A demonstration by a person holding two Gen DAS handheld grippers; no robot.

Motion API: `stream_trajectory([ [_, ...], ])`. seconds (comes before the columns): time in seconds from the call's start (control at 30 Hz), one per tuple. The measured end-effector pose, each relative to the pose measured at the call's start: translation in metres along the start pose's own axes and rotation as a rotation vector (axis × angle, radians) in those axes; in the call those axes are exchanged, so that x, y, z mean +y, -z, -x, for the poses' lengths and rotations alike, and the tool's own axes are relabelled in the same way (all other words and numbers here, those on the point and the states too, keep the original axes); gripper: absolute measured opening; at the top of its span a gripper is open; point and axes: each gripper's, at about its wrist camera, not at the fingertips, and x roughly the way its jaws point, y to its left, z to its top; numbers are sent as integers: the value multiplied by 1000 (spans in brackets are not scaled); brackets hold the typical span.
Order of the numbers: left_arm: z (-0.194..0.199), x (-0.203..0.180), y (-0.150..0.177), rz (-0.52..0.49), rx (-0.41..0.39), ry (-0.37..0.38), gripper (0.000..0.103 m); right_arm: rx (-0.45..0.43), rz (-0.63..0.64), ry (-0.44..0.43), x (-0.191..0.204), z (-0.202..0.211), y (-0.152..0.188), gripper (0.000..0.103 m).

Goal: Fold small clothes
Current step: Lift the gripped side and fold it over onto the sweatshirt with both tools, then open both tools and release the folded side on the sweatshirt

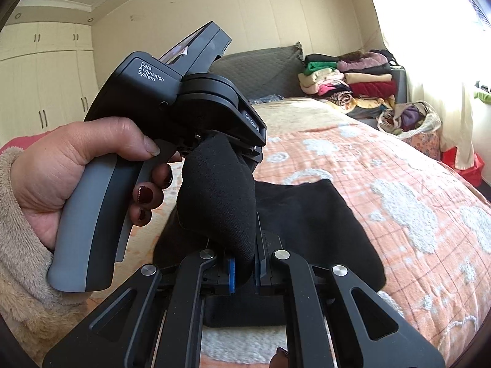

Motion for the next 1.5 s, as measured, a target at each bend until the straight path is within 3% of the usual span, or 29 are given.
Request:
stream_trajectory([
  [0.53, -47, -37, 4, -40, 74, -12, 19, 62, -152, 6, -40, -11, 16, 7],
  [0.8, -59, -47, 7, -64, 85, -31, 25, 91, -235, -5, -55, -18, 19, 7],
  [0.93, -59, -52, 8, -76, 69, -27, 32, 127, -312, -8, -69, -24, 25, 13],
  [1.0, -57, -52, 9, -73, 59, -13, 34, 138, -337, -7, -75, -26, 28, 20],
  [1.07, -51, -51, 10, -68, 42, 13, 39, 142, -364, -17, -80, -27, 31, 21],
  [1.1, -47, -49, 11, -57, 29, 45, 49, 152, -372, -7, -82, -28, 33, 21],
  [1.13, -40, -45, 10, -33, 10, 99, 52, 162, -384, -4, -85, -29, 36, 21],
  [1.2, -27, -41, 7, -18, -24, 123, 53, 177, -427, -6, -92, -32, 41, 20],
  [1.3, -9, -31, 7, -33, -80, 69, 53, 178, -441, -31, -95, -31, 39, 24],
  [1.5, -9, 3, 35, -31, -35, -60, 53, 145, -487, -55, -102, -24, 30, 38],
])
